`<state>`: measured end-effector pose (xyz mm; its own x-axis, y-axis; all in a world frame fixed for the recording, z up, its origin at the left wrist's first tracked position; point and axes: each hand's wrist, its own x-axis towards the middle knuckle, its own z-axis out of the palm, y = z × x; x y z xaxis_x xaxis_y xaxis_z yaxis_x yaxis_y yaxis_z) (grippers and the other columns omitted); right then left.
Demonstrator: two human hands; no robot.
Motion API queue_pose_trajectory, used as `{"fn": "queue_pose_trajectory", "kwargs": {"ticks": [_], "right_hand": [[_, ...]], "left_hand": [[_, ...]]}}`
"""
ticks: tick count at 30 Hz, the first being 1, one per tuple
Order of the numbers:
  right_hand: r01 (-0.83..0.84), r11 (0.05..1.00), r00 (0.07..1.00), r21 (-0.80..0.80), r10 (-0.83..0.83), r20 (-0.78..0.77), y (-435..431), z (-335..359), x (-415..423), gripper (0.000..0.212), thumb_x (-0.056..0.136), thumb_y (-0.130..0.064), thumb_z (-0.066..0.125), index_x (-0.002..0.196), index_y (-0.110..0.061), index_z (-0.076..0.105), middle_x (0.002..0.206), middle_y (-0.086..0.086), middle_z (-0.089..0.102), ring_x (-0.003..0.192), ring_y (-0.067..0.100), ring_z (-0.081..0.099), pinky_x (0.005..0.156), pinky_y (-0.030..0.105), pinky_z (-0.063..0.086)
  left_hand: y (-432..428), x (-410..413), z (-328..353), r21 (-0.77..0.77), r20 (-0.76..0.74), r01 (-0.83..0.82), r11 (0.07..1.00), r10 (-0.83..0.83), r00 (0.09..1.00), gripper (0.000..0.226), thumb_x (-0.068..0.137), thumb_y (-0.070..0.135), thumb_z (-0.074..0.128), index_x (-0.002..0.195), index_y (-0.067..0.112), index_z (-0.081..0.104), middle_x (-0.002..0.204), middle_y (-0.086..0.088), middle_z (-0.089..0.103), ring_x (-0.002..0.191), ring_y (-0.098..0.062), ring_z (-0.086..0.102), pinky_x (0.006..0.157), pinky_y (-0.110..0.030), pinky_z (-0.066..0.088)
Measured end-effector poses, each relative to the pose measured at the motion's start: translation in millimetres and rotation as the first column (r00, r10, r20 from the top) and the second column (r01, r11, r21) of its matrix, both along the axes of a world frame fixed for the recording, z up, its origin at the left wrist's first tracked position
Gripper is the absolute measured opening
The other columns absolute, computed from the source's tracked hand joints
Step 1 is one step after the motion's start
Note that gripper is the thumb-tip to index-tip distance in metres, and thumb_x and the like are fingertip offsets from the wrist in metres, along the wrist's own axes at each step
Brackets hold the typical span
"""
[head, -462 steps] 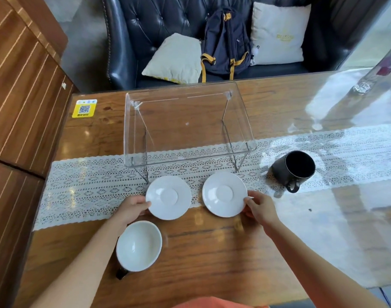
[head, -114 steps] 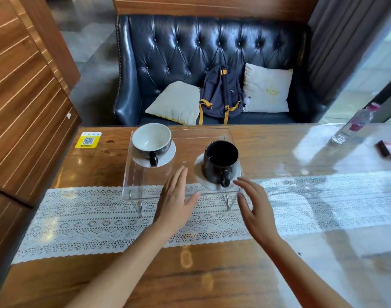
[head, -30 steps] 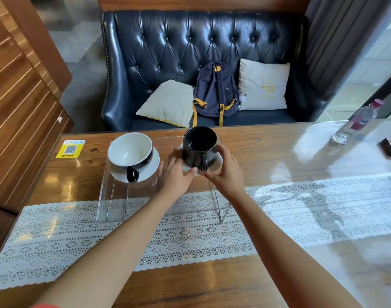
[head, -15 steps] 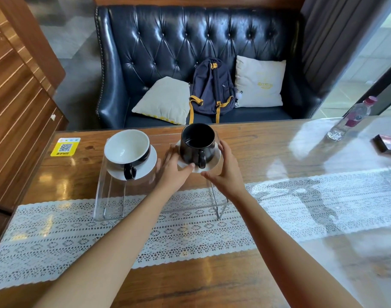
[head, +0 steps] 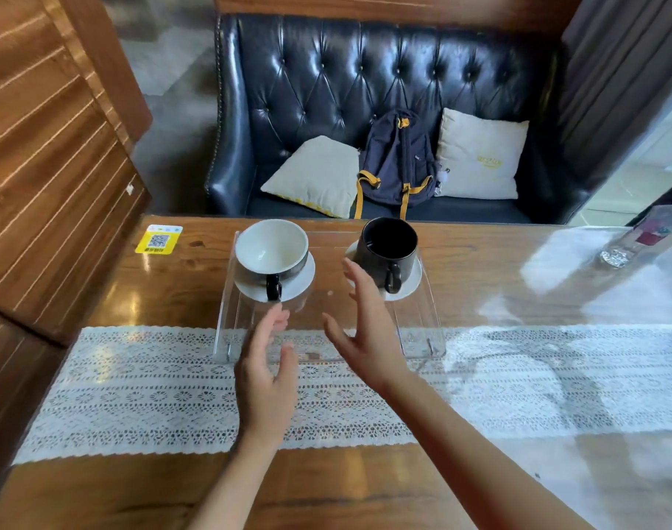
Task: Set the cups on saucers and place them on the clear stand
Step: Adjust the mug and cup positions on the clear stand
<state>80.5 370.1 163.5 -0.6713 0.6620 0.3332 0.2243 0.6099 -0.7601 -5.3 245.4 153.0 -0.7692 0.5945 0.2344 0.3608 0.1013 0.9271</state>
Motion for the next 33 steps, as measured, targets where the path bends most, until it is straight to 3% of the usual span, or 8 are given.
{"fn": "queue_pose_trajectory", "kwargs": {"ticks": [2, 5, 9, 12, 14, 17, 21, 33], "right_hand": [[0.007, 0.996, 0.999, -0.085, -0.004, 0.042, 2, -1, -22, 0.076, 0.087, -0.032, 0.060, 0.149, -0.018, 0.018, 0.155, 0.003, 0.032, 0.142, 0.011, 0.030, 0.114, 0.030, 0.031], [0.030, 0.988, 0.994, -0.154, -0.013, 0.112, 11, -3, -50, 0.082, 0.087, -0.032, 0.062, 0.150, -0.013, 0.014, 0.158, 0.006, 0.026, 0.145, 0.016, 0.025, 0.118, 0.034, 0.025], [-0.009, 0.966, 0.989, -0.258, 0.047, 0.140, 20, -4, -72, 0.088, 0.083, -0.028, 0.068, 0.150, -0.012, 0.014, 0.156, 0.005, 0.032, 0.143, 0.018, 0.030, 0.116, 0.035, 0.029], [-0.029, 0.965, 0.992, -0.259, 0.060, 0.113, 23, -5, -79, 0.086, 0.078, -0.020, 0.072, 0.146, -0.016, 0.020, 0.141, -0.002, 0.047, 0.131, 0.016, 0.045, 0.106, 0.038, 0.043], [-0.003, 0.970, 0.993, -0.242, 0.030, 0.110, 22, -7, -83, 0.084, 0.076, -0.018, 0.072, 0.144, -0.019, 0.023, 0.134, -0.004, 0.051, 0.124, 0.014, 0.050, 0.100, 0.037, 0.047], [0.049, 0.974, 0.993, -0.223, -0.024, 0.115, 20, -10, -87, 0.081, 0.075, -0.019, 0.072, 0.142, -0.021, 0.027, 0.135, -0.003, 0.053, 0.124, 0.016, 0.051, 0.098, 0.038, 0.048], [0.089, 0.968, 0.993, -0.233, -0.067, 0.100, 19, -11, -92, 0.081, 0.074, -0.021, 0.075, 0.140, -0.021, 0.028, 0.136, -0.003, 0.052, 0.125, 0.015, 0.051, 0.096, 0.036, 0.048], [0.121, 0.967, 0.987, -0.226, -0.092, 0.135, 20, -11, -93, 0.076, 0.074, -0.025, 0.076, 0.134, -0.014, 0.031, 0.136, 0.002, 0.053, 0.125, 0.019, 0.051, 0.097, 0.041, 0.048]], "left_hand": [[-1, -19, 4, 0.039, -0.022, -0.083, 0.996, 0.084, 0.996, 0.047, 0.086, 0.005, 0.050, 0.128, 0.025, 0.047, 0.124, 0.006, 0.057, 0.117, -0.006, 0.051, 0.097, -0.013, 0.036], [7, -56, 6, -0.049, -0.031, -0.165, 0.985, 0.164, 0.986, 0.052, 0.087, 0.009, 0.053, 0.136, 0.020, 0.038, 0.140, -0.002, 0.045, 0.127, -0.008, 0.040, 0.098, -0.007, 0.027], [26, -91, 1, -0.297, -0.031, -0.065, 0.953, 0.059, 0.998, 0.066, 0.087, 0.021, 0.056, 0.145, 0.026, 0.026, 0.152, -0.006, 0.027, 0.142, -0.016, 0.017, 0.108, -0.037, 0.023], [37, -103, -3, -0.418, -0.014, 0.007, 0.908, -0.014, 1.000, 0.077, 0.084, 0.029, 0.060, 0.147, 0.031, 0.015, 0.150, -0.007, 0.027, 0.140, -0.024, 0.019, 0.107, -0.047, 0.026], [40, -105, -7, -0.462, -0.092, -0.021, 0.886, -0.025, 0.995, 0.077, 0.081, 0.033, 0.063, 0.145, 0.024, 0.020, 0.148, -0.012, 0.033, 0.137, -0.030, 0.026, 0.109, -0.049, 0.026], [40, -103, -11, -0.455, -0.195, -0.089, 0.886, -0.002, 0.981, 0.074, 0.079, 0.034, 0.065, 0.141, 0.016, 0.029, 0.141, -0.014, 0.044, 0.132, -0.032, 0.036, 0.106, -0.047, 0.030], [40, -105, -15, -0.432, -0.207, -0.080, 0.898, -0.013, 0.978, 0.073, 0.080, 0.030, 0.063, 0.143, 0.020, 0.027, 0.136, -0.011, 0.050, 0.129, -0.029, 0.040, 0.101, -0.045, 0.037], [40, -102, -15, -0.430, -0.244, -0.094, 0.898, -0.015, 0.970, 0.072, 0.083, 0.025, 0.061, 0.145, 0.018, 0.024, 0.144, -0.006, 0.045, 0.137, -0.025, 0.031, 0.097, -0.042, 0.039]]}}
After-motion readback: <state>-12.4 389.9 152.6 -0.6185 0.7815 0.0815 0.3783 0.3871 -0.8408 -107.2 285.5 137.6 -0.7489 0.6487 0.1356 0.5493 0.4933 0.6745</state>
